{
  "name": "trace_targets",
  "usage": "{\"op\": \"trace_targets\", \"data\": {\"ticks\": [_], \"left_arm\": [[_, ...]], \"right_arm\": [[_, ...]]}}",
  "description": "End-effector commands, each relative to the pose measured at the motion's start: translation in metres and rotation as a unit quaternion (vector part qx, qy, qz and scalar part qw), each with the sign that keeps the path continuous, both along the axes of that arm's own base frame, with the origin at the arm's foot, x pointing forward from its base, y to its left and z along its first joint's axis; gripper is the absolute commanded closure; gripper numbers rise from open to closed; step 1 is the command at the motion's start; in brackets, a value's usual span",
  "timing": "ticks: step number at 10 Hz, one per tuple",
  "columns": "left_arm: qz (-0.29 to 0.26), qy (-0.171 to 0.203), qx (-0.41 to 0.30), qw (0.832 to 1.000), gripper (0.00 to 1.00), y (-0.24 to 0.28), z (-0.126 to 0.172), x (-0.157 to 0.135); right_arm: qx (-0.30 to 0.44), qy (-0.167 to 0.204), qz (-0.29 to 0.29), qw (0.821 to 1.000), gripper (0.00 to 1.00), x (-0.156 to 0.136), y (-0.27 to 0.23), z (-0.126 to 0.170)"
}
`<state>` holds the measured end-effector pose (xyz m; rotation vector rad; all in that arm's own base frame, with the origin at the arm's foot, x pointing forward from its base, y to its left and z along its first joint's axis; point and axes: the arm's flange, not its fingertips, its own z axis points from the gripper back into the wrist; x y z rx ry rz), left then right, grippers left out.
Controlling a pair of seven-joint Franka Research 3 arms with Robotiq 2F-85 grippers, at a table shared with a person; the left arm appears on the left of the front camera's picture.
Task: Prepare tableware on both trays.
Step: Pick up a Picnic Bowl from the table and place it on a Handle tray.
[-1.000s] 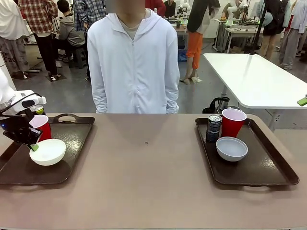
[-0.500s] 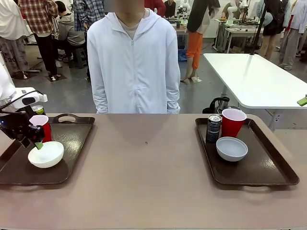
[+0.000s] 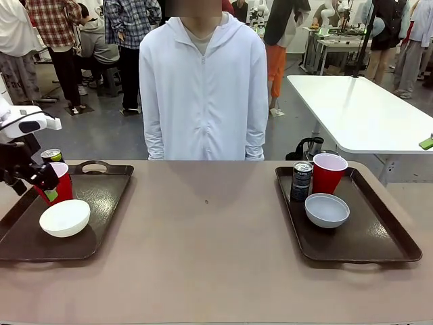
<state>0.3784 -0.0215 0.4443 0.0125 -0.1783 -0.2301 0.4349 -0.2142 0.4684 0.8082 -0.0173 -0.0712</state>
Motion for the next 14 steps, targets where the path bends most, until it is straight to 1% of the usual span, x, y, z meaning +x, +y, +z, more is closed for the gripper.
{"op": "trace_targets", "data": {"ticks": [1, 3, 4, 5, 12, 13, 14], "left_arm": [[0.010, -0.001, 0.027, 1.000, 0.00, -0.003, 0.005, -0.034], [0.028, 0.021, 0.009, 0.999, 0.00, -0.001, 0.011, -0.038], [0.056, 0.014, 0.014, 0.998, 0.00, 0.000, 0.005, -0.033], [0.011, 0.011, 0.008, 1.000, 0.00, -0.002, 0.022, -0.023], [0.011, 0.011, 0.008, 1.000, 0.00, -0.002, 0.022, -0.023], [0.019, 0.014, 0.006, 1.000, 0.00, -0.004, 0.022, -0.024], [-0.010, 0.115, -0.075, 0.990, 0.00, 0.015, 0.033, 0.001]], "right_arm": [[0.001, 0.001, 0.003, 1.000, 0.00, 0.000, 0.000, 0.001], [0.001, 0.001, 0.003, 1.000, 0.00, 0.000, 0.000, 0.001], [0.001, 0.001, 0.003, 1.000, 0.00, 0.000, 0.000, 0.001], [0.001, 0.001, 0.003, 1.000, 0.00, 0.000, 0.000, 0.001], [0.001, 0.001, 0.003, 1.000, 0.00, 0.000, 0.000, 0.001], [0.001, 0.001, 0.003, 1.000, 0.00, 0.000, 0.000, 0.001], [0.001, 0.001, 0.003, 1.000, 0.00, 0.000, 0.000, 0.001]]}}
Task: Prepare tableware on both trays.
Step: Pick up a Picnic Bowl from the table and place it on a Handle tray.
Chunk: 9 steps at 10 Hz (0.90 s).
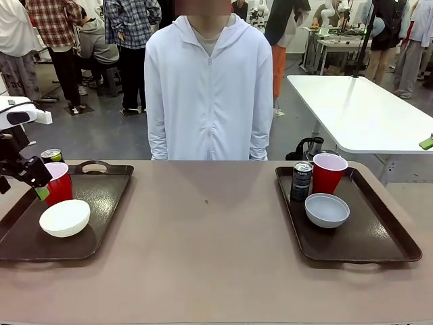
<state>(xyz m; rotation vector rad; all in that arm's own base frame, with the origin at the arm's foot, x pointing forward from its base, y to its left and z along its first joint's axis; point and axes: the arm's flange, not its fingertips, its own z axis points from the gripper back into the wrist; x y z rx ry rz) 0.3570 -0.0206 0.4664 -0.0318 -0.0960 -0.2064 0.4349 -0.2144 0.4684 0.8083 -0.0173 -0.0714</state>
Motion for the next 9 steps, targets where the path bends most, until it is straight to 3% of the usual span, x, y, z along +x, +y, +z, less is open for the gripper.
{"op": "trace_targets", "data": {"ticks": [1, 2, 4, 6, 9], "left_arm": [[-0.058, 0.122, -0.146, 0.980, 0.00, 0.047, 0.021, 0.048], [-0.077, 0.169, -0.239, 0.953, 0.00, 0.085, 0.030, 0.069], [-0.163, 0.192, -0.339, 0.906, 0.00, 0.145, 0.039, 0.073], [-0.218, 0.168, -0.423, 0.863, 0.00, 0.190, 0.021, 0.070], [-0.141, 0.099, -0.523, 0.835, 0.00, 0.257, -0.027, 0.057]], "right_arm": [[0.001, 0.001, 0.003, 1.000, 0.00, 0.000, 0.000, 0.001], [0.001, 0.001, 0.003, 1.000, 0.00, 0.000, 0.000, 0.001], [0.001, 0.001, 0.003, 1.000, 0.00, 0.000, 0.000, 0.001], [0.001, 0.001, 0.003, 1.000, 0.00, 0.000, 0.000, 0.001], [0.001, 0.001, 0.003, 1.000, 0.00, 0.000, 0.000, 0.001]]}}
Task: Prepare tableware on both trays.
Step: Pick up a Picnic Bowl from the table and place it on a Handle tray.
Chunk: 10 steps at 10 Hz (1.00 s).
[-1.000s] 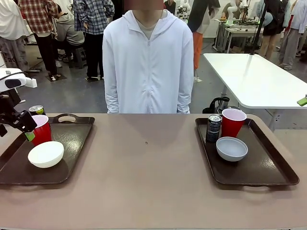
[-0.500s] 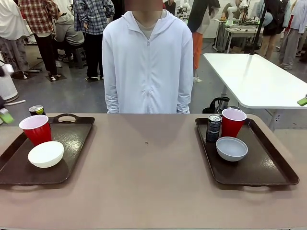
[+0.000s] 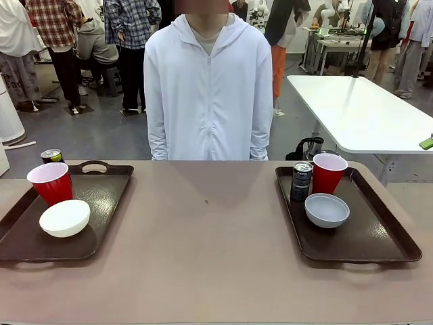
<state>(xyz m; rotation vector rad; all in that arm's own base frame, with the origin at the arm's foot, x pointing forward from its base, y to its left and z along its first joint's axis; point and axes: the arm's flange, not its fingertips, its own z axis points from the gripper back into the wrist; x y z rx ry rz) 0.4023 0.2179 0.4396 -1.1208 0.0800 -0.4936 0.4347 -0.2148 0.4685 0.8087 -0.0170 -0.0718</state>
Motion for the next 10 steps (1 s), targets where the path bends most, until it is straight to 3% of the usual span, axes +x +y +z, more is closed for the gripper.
{"op": "trace_targets", "data": {"ticks": [1, 5, 8, 10], "left_arm": [[0.076, -0.006, -0.050, 0.996, 0.00, 0.040, -0.007, 0.008], [0.182, 0.022, -0.082, 0.980, 0.00, 0.102, -0.029, 0.019], [0.166, 0.074, -0.028, 0.983, 0.00, 0.124, -0.034, 0.031], [0.149, 0.084, 0.019, 0.985, 0.00, 0.117, -0.030, 0.034]], "right_arm": [[0.001, 0.001, 0.003, 1.000, 0.00, 0.000, 0.000, 0.001], [0.001, 0.001, 0.003, 1.000, 0.00, 0.000, 0.000, 0.001], [0.001, 0.001, 0.003, 1.000, 0.00, 0.000, 0.000, 0.001], [0.001, 0.001, 0.003, 1.000, 0.00, 0.000, 0.000, 0.001]]}}
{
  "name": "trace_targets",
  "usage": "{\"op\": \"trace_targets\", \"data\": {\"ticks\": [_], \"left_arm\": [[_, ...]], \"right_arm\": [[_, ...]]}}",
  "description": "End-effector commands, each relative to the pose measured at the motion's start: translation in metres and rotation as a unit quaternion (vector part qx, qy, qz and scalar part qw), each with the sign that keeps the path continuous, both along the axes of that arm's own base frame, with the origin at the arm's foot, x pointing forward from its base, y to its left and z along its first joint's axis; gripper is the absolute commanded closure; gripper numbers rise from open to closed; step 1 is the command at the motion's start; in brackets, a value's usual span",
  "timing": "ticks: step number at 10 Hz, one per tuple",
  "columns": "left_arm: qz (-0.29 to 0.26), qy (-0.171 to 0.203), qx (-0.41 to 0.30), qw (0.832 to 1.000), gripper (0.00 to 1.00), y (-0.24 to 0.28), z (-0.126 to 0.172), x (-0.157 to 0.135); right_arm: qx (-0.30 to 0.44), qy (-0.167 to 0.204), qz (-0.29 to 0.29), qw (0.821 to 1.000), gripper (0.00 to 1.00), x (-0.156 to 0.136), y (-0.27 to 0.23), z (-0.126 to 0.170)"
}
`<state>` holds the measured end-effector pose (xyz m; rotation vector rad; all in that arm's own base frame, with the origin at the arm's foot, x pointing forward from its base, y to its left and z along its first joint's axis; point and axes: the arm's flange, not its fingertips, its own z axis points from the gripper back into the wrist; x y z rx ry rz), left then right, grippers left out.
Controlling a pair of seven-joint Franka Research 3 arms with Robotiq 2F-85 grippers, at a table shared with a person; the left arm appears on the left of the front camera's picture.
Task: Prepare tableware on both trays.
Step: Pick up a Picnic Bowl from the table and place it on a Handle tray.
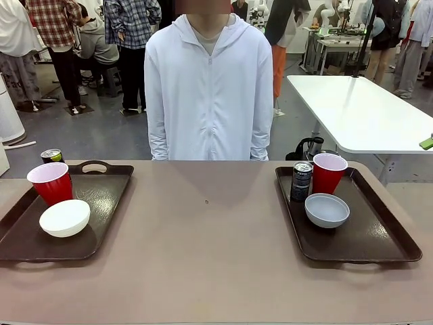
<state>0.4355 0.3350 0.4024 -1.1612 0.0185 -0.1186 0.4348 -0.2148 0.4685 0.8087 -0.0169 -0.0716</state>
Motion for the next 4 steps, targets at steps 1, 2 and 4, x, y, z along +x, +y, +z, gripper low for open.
{"op": "trace_targets", "data": {"ticks": [1, 2, 4], "left_arm": [[0.013, -0.014, -0.018, 1.000, 0.00, 0.0003, -0.0020, -0.0039], [0.013, -0.014, -0.018, 1.000, 0.00, 0.0003, -0.0020, -0.0039], [0.013, -0.014, -0.018, 1.000, 0.00, 0.0003, -0.0020, -0.0039]], "right_arm": [[0.001, 0.001, 0.003, 1.000, 0.00, 0.0004, 0.0003, 0.0005], [0.001, 0.001, 0.003, 1.000, 0.00, 0.0004, 0.0003, 0.0005], [0.001, 0.001, 0.003, 1.000, 0.00, 0.0004, 0.0003, 0.0005]]}}
